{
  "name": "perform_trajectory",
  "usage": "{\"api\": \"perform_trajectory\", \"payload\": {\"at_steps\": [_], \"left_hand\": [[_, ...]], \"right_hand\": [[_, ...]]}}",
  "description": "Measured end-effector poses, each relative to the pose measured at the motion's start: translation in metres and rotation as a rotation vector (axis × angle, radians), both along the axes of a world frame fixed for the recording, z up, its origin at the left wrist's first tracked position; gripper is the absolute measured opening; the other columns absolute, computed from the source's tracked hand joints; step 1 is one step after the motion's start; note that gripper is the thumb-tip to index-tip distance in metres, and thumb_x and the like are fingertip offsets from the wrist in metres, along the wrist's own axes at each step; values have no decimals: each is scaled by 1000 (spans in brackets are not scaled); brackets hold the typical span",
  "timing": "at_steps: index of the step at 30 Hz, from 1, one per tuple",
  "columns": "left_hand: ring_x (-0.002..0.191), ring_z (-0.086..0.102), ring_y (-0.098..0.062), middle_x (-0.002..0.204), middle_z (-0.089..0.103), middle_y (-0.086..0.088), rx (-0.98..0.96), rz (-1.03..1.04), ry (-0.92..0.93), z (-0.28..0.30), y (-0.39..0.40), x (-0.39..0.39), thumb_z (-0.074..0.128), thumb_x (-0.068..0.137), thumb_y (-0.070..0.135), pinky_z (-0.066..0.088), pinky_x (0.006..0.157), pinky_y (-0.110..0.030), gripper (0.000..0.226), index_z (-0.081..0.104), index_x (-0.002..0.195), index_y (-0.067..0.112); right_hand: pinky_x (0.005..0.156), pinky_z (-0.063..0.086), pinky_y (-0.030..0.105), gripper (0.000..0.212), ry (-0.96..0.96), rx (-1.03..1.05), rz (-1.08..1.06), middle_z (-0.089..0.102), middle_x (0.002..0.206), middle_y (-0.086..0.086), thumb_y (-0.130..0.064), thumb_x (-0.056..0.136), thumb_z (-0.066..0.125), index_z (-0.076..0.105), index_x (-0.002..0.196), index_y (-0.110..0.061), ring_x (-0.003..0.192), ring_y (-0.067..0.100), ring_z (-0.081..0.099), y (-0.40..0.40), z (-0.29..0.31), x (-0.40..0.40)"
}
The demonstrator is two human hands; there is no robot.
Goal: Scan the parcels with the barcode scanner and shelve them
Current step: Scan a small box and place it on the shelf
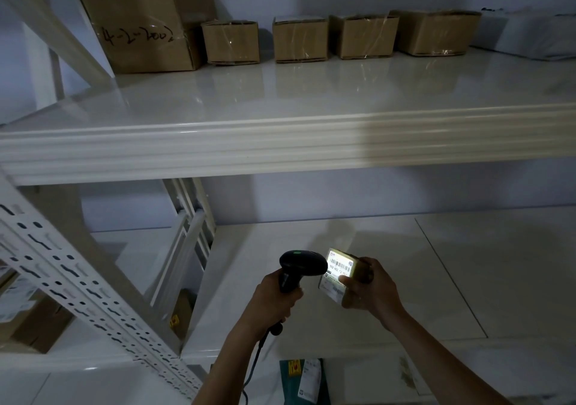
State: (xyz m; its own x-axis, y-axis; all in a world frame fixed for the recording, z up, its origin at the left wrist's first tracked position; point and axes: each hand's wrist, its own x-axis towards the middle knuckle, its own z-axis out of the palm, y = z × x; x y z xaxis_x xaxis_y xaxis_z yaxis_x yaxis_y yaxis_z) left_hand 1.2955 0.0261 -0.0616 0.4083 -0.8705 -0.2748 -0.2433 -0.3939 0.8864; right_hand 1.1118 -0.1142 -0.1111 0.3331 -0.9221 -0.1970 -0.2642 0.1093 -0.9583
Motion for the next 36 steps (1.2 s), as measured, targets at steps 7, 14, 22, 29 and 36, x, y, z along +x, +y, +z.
{"api": "perform_trajectory", "payload": {"at_steps": [7, 14, 22, 29, 36], "left_hand": [[51, 50, -15, 62, 56, 0, -5, -2, -9, 3, 2, 0, 59, 85, 16, 46, 52, -24, 3, 58, 87, 18], [53, 54, -14, 65, 59, -1, -10, -6, -53, 2, 3, 1, 60, 85, 20, 48, 53, -25, 5, 58, 89, 19], [53, 55, -15, 67, 60, -4, -31, 42, 51, -8, 0, 5, 62, 86, 14, 49, 53, -25, 14, 59, 99, 18], [63, 59, -20, 75, 63, -11, 139, 158, 85, -74, -17, 22, 57, 91, 7, 50, 64, -31, 9, 56, 100, 5], [82, 62, -24, 91, 67, -12, 174, 331, 75, -110, -22, 32, 67, 89, 19, 48, 67, -28, 17, 69, 97, 4]], "right_hand": [[68, 60, 56, 58, -94, 79, -18, 65, 117, 6, -9, 71, 87, 58, 120, -16, 101, 28, 67, -2, -3, -1], [72, 59, 60, 61, -122, 113, -30, 64, 118, 8, -13, 63, 92, 60, 115, -19, 103, 31, 67, -2, -4, -4], [72, 62, 50, 56, -36, 17, -11, 67, 111, -1, -18, 70, 88, 58, 118, -21, 96, 19, 69, 2, 0, -9], [80, 62, 41, 61, 112, -77, -5, 65, 110, -5, -31, 72, 87, 56, 124, -24, 99, 16, 67, 4, 2, -16], [62, 53, 16, 55, 162, -103, -4, 62, 105, -10, -30, 76, 84, 56, 123, -25, 88, 4, 62, 1, 7, -24]]}}
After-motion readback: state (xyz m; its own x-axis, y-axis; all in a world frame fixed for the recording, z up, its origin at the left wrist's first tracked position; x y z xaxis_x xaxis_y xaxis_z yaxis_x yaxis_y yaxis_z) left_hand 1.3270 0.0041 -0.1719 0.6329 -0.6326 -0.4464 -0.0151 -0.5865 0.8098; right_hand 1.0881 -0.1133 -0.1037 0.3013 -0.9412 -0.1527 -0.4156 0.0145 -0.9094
